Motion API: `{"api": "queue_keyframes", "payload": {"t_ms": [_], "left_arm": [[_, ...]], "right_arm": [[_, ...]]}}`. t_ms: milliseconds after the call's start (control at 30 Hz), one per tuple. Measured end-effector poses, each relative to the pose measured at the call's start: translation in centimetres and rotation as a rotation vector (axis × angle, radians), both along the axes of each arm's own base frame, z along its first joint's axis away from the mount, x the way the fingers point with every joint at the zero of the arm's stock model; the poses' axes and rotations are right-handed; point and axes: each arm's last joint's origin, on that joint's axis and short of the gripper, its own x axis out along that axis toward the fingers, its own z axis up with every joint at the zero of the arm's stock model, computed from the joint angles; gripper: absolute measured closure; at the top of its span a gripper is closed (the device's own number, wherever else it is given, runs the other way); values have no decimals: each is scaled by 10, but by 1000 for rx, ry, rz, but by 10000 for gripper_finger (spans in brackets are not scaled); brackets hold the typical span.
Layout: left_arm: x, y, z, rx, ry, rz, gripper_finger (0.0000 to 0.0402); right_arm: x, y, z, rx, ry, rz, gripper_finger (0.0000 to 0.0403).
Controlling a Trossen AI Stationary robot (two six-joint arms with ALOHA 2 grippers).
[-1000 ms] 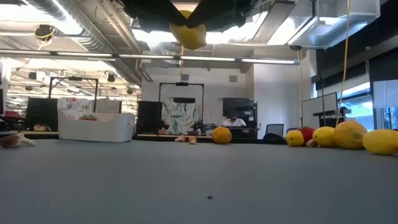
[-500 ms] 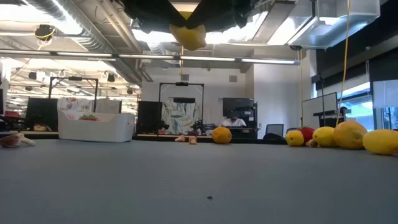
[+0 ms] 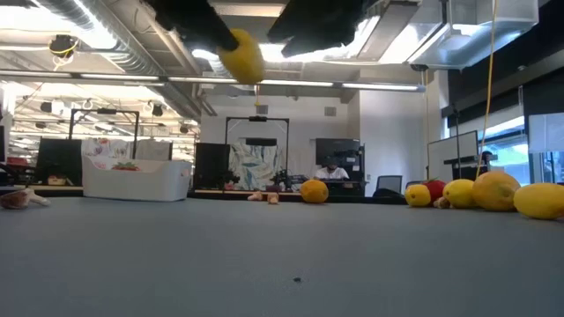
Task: Sort produce into baskets
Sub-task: Put the yellow lemon into the orange bin
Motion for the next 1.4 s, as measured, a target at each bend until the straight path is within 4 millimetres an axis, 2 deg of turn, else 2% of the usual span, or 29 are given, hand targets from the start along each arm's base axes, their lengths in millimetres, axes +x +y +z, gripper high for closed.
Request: {"api": "queue_keyframes", "payload": {"t_ms": [300,667,867,1000,1133,1300,1400], "left_arm": [[-42,-9,5,-75,178,-2,249],[-80,-44,-2,-389,450,-37,249],[-94,-65,-3,-579,574,-33,249],[-102,-77,-2,-725,667,17,249],[-109,-86,-1,-881,788,136,249],[-122,-99,-2,-954,884,246,249],[-128,-105,-8,-938,934,328,249]], "right_arm": [[-6,-1,-7,34,93,11,68],[-6,-1,-8,39,104,4,68],[-8,-2,-11,-9,146,31,68],[-8,-3,-10,-112,150,56,68],[-3,-8,-9,-211,126,-6,67],[0,-25,-9,-219,134,-57,67],[1,-35,-10,-212,153,-73,68]]}}
